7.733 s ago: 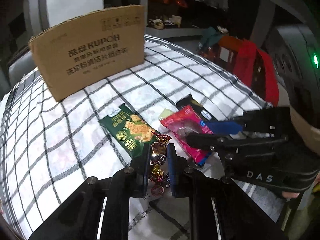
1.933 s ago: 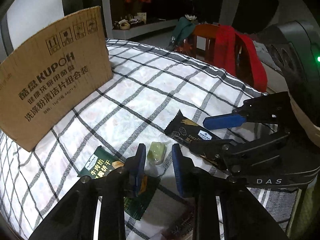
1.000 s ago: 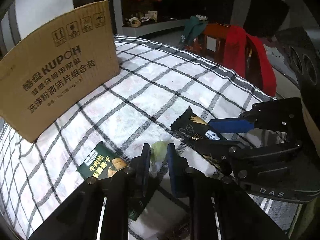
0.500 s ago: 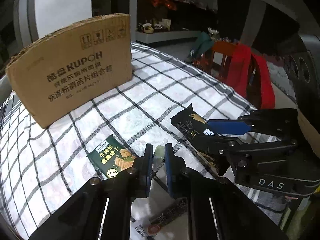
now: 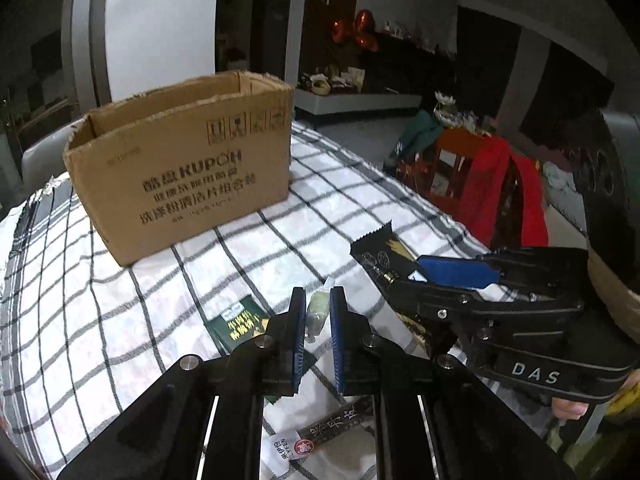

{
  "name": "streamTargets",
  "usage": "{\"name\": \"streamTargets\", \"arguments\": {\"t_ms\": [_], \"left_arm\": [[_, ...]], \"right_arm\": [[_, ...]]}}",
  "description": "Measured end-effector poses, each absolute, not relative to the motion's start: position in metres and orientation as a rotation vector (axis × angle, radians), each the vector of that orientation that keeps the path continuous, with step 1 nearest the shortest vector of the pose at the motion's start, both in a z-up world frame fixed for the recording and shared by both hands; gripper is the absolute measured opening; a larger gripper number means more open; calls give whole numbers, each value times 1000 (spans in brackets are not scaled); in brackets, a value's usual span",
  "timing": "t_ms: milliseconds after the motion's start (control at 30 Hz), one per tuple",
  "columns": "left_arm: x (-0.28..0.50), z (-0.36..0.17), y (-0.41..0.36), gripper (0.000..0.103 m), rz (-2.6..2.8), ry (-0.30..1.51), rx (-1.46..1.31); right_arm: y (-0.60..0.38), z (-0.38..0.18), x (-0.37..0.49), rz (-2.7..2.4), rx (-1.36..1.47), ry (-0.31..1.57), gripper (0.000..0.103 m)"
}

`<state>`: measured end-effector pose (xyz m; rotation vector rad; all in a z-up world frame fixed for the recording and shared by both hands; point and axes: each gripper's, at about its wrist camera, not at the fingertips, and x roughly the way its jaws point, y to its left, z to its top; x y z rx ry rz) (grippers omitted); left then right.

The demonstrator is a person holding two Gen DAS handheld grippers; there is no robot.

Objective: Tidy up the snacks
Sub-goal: 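Carry green candy with left tool while right tool carries black bar to box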

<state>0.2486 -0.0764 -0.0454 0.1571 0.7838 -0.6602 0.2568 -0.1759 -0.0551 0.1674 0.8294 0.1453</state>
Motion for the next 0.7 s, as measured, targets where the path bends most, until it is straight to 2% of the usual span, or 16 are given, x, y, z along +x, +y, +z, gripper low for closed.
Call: {"name": "streamTargets", "arguments": {"t_ms": [700], "left_arm": [[280,23,-55,13,-570,625,76]], "right_arm": [[-172,3,301,213,179,692,30]]}}
